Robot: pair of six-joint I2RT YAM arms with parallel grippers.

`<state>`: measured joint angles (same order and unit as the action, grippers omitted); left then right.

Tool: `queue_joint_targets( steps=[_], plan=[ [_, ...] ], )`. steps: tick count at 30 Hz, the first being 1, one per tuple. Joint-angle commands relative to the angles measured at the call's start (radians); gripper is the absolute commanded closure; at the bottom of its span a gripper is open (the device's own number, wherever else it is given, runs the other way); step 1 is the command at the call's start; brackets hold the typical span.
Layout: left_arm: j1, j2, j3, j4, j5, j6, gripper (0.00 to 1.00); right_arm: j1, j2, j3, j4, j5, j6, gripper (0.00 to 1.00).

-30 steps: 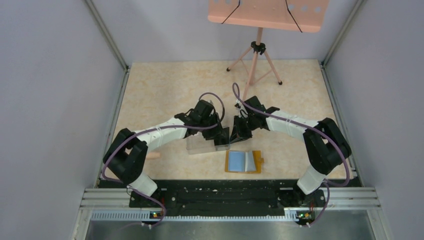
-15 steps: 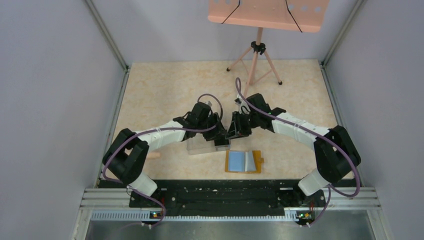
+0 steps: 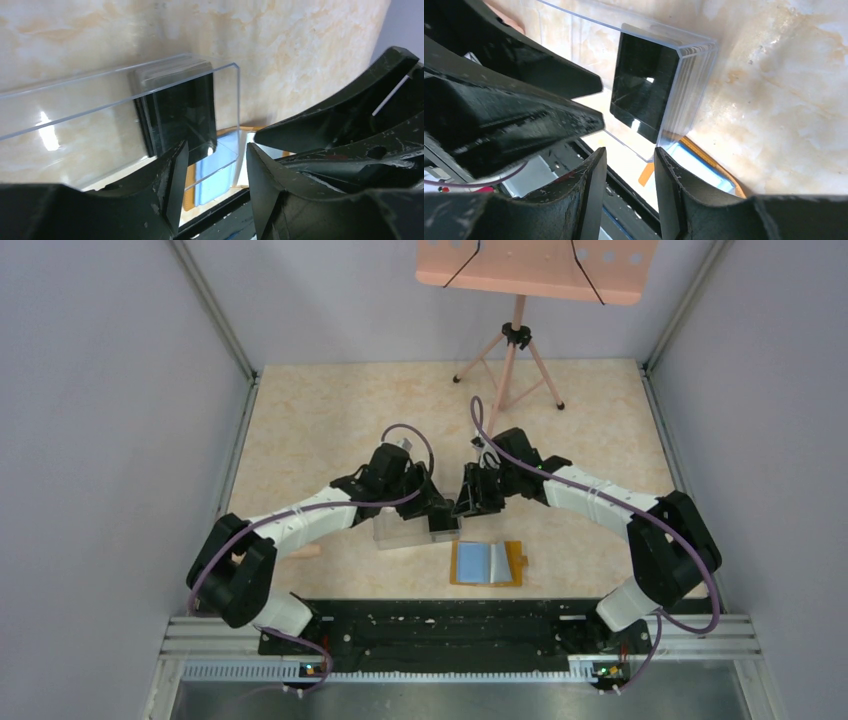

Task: Put the credit cards into the card holder
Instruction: Pick up the credit card from the storage box.

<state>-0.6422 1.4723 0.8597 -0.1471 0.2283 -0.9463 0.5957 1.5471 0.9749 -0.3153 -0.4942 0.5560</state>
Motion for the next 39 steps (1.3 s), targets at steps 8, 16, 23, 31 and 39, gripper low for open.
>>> queue_joint_targets(
  steps=[8, 16, 23, 31, 39],
  plan=[
    [0.021, 0.072, 0.083, -0.232, -0.094, 0.066, 0.52, 0.018, 0.043, 0.013, -0.045, 0.054, -0.044, 0.60],
    [-0.006, 0.124, 0.117, -0.197, -0.067, 0.069, 0.76, 0.022, 0.069, 0.010, -0.046, 0.046, -0.044, 0.69],
    [-0.035, 0.149, 0.186, -0.280, -0.119, 0.096, 0.96, 0.023, 0.072, 0.005, -0.045, 0.042, -0.044, 0.76],
    [-0.066, 0.151, 0.240, -0.322, -0.159, 0.107, 0.99, 0.023, 0.074, -0.001, -0.041, 0.039, -0.041, 0.79],
    [-0.091, 0.191, 0.315, -0.396, -0.202, 0.135, 0.90, 0.023, 0.076, -0.002, -0.038, 0.037, -0.041, 0.80]
  ],
)
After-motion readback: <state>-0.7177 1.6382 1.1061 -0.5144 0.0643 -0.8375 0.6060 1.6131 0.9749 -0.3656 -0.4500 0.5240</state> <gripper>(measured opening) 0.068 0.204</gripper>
